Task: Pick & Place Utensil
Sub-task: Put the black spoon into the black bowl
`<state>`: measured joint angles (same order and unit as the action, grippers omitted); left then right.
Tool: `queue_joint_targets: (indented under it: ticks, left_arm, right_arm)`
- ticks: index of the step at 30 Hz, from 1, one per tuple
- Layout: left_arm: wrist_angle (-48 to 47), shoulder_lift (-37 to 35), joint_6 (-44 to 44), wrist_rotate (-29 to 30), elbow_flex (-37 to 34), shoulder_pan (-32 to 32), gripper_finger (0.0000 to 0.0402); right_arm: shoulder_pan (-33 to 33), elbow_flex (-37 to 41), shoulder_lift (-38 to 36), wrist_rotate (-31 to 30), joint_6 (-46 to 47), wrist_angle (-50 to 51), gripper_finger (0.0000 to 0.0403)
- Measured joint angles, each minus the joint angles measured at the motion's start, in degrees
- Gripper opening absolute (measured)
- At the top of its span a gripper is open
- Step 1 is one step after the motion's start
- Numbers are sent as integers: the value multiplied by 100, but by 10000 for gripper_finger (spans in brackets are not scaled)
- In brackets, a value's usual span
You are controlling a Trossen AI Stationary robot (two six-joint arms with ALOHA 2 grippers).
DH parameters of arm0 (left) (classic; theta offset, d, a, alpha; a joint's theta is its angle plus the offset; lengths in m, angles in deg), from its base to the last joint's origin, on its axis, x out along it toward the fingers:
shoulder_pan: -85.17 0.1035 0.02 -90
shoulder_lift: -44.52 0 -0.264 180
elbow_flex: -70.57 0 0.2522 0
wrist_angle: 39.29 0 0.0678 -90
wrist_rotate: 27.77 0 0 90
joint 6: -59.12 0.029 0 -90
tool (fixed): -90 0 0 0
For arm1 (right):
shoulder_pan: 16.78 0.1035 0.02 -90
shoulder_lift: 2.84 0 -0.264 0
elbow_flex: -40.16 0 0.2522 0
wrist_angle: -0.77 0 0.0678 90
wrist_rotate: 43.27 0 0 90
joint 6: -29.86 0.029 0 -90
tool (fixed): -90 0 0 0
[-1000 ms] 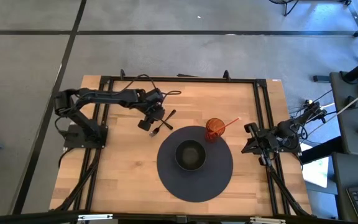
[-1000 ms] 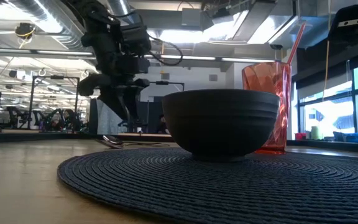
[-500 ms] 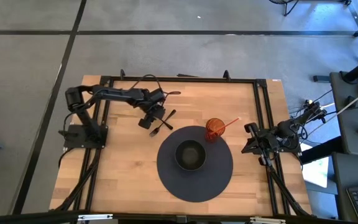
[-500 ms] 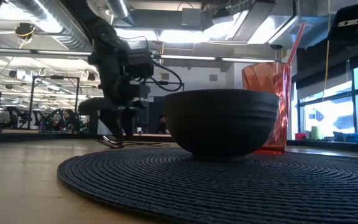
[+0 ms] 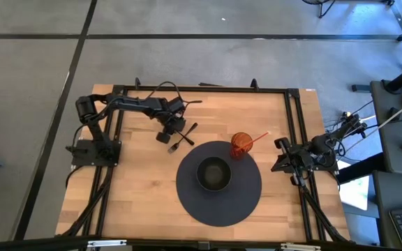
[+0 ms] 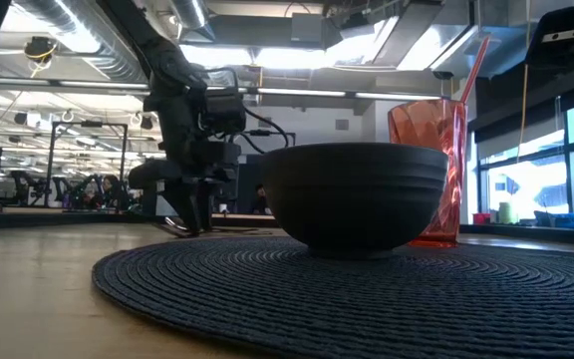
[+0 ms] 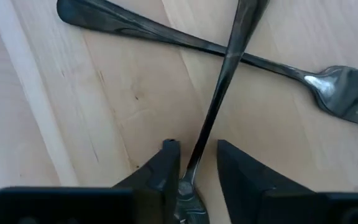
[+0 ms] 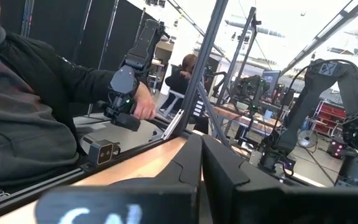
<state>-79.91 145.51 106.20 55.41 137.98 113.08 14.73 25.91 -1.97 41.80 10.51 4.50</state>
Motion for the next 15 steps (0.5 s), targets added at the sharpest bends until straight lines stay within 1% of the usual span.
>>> queue_joint_targets:
  ticks: [7, 15]
  left_arm:
    - [-4, 9, -294, -27, -4, -11, 13]
    - [16, -15, -394, 4, -7, -7, 6]
  right_arm:
    - [0, 0, 0, -2, -35, -4, 14]
    - [0, 0, 0, -67, -91, -2, 14]
